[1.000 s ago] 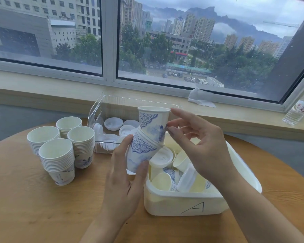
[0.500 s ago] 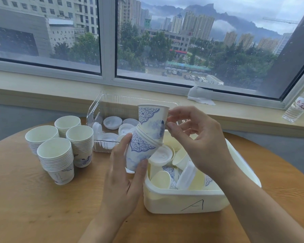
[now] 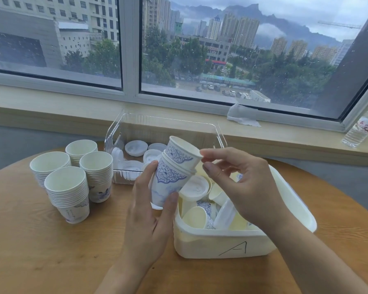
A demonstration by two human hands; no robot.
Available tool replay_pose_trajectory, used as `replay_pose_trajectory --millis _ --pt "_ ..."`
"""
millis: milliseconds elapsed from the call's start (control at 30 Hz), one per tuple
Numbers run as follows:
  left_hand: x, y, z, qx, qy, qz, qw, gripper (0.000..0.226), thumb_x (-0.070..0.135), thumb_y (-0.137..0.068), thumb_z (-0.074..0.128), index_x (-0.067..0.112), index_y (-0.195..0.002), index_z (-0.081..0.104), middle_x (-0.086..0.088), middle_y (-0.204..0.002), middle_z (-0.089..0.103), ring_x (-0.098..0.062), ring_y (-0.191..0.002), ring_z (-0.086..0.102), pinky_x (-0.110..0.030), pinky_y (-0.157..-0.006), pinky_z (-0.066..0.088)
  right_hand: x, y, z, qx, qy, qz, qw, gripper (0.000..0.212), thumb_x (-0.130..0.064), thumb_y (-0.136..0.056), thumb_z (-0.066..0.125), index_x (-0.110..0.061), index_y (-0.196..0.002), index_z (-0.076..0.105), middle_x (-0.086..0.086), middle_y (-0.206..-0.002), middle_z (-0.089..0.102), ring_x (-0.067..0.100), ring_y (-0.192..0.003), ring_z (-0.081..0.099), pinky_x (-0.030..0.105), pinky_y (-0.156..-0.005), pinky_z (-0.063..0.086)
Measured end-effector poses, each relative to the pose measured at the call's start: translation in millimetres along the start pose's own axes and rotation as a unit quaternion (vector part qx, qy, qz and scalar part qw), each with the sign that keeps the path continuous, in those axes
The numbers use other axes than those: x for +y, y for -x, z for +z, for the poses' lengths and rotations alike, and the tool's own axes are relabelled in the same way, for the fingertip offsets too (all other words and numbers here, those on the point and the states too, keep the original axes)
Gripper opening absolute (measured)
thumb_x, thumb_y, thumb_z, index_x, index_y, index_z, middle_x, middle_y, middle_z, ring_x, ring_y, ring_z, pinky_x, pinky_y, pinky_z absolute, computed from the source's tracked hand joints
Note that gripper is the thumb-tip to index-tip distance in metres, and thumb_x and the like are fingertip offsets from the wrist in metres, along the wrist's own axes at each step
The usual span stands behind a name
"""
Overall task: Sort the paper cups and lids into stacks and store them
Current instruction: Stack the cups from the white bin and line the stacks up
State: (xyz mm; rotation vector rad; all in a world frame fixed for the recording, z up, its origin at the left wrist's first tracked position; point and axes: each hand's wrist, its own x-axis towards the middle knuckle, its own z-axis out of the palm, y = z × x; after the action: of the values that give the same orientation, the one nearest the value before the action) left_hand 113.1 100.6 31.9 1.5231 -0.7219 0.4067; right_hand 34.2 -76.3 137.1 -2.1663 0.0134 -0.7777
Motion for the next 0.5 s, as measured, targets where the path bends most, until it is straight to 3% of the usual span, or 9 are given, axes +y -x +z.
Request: replay_pose_trajectory --millis 167,333,500 --pt "-0.7 -0.9 -0.2 -0.009 0.015 0.011 1.000 0.061 0.036 -0.100 0.056 0.010 -0.153 0.040 0.031 -0.145 0.048 -0.004 -0.135 0.050 -0.010 -0.105 0.036 5.5 8.4 3.7 -0.039 0.017 -0.009 0.999 0.023 -0.014 -0.096 0.074 -0.027 -0.114 0.081 -0.016 -0.103 0.077 0.018 -0.089 0.069 0.028 -0.074 0.055" --pt "-0.6 -1.1 -0.6 -0.019 0.020 0.012 1.000 0.062 0.035 -0.100 0.055 0.009 -0.154 0.040 0.025 -0.147 0.050 -0.006 -0.136 0.051 -0.009 -0.106 0.035 4.8 12.6 -8.0 -0.074 0.043 -0.009 0.996 0.025 -0.017 -0.097 0.074 -0.030 -0.118 0.079 -0.018 -0.109 0.076 0.017 -0.091 0.069 0.025 -0.077 0.054" --pt "-2.7 0.0 -0.2 -0.016 0.016 0.004 1.000 0.063 0.036 -0.100 0.054 0.009 -0.155 0.040 0.022 -0.149 0.050 -0.002 -0.138 0.048 -0.009 -0.108 0.034 16.6 7.6 -55.1 -0.018 0.142 0.018 0.990 0.022 -0.027 -0.093 0.076 -0.036 -0.114 0.078 -0.026 -0.103 0.073 0.005 -0.094 0.068 0.019 -0.080 0.052"
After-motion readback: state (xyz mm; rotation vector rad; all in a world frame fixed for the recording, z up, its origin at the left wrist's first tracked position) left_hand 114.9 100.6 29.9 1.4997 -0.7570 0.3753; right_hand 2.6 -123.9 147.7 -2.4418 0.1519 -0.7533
